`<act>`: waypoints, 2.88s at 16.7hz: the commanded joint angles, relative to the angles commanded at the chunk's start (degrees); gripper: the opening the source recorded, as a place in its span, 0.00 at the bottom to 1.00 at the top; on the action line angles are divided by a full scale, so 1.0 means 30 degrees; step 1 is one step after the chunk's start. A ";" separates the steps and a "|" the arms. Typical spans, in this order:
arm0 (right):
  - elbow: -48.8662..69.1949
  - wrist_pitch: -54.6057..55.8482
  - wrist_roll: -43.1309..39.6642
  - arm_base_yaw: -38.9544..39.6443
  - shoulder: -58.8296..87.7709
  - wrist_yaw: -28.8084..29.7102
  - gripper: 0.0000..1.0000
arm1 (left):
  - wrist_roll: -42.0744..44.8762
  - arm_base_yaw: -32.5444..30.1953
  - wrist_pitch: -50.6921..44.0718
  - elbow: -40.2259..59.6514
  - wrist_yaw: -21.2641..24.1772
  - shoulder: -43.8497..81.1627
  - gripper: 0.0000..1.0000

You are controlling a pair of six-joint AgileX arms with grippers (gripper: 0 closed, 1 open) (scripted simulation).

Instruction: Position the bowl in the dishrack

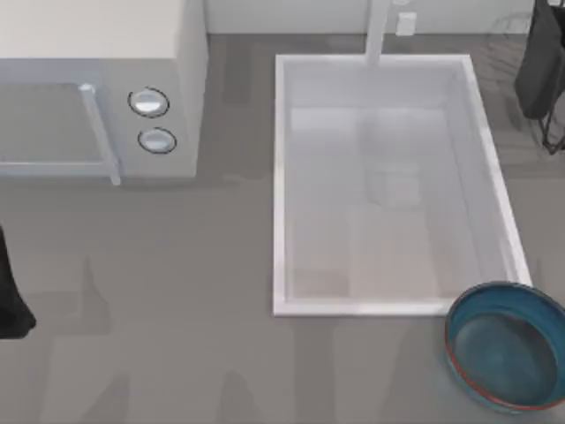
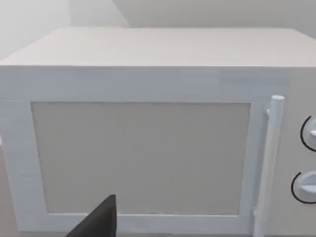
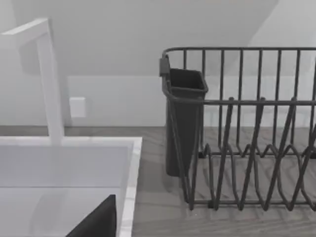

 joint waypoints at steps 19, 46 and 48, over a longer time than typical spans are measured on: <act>1.6892 -1.9509 0.3210 0.3084 2.3622 -0.0207 1.00 | 0.0000 0.0000 0.0000 0.0000 0.0000 0.0000 1.00; 1.4636 -1.4578 0.3895 0.3703 3.0059 0.0005 1.00 | 0.0000 0.0000 0.0000 0.0000 0.0000 0.0000 1.00; 1.4636 -1.4578 0.3895 0.3703 3.0059 0.0005 0.85 | 0.0000 0.0000 0.0000 0.0000 0.0000 0.0000 1.00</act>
